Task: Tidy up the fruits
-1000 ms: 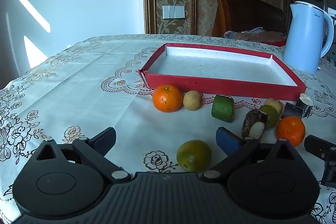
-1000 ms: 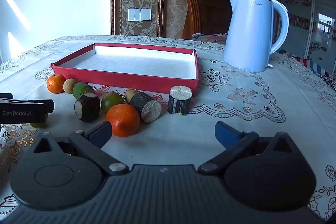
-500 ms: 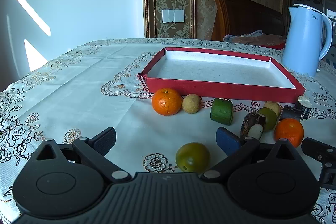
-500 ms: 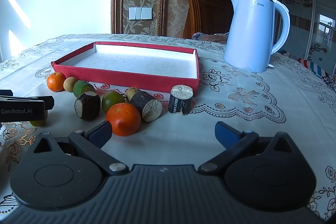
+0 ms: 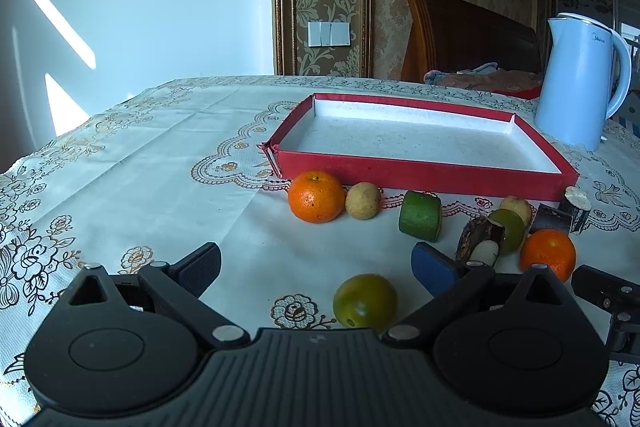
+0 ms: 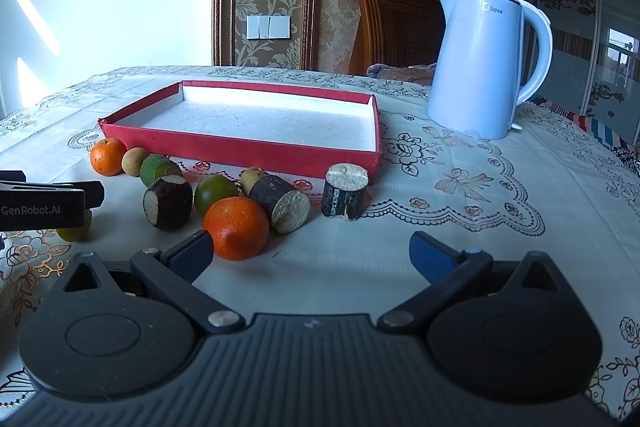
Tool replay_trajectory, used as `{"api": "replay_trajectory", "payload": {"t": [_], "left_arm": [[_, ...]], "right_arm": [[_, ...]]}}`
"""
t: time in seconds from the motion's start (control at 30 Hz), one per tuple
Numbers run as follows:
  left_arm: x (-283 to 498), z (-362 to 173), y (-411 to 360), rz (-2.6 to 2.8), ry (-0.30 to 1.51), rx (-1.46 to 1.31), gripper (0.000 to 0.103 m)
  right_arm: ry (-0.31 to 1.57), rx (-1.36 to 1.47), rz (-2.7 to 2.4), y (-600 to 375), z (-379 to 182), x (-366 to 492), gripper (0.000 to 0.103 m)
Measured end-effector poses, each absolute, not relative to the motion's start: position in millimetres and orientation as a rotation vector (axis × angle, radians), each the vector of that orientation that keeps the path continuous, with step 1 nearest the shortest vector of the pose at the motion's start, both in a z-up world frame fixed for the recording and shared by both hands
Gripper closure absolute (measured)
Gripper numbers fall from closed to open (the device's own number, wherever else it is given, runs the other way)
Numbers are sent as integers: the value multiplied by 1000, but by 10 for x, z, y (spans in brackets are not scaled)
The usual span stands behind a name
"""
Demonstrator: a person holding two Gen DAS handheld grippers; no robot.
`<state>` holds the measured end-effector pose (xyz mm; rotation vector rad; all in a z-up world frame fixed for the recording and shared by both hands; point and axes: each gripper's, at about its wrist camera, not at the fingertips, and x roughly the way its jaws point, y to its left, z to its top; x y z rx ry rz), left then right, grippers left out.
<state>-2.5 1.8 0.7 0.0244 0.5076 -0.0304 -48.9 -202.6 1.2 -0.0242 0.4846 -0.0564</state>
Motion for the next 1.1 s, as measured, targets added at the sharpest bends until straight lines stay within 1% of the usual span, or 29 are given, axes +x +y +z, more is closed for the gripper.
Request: {"api": "replay_trajectory", "payload": {"t": [1.1], "left_arm": [[-56, 10, 6, -50, 490, 26, 1]], "right_arm": [[484, -27, -49, -2017, 26, -489, 0]]}}
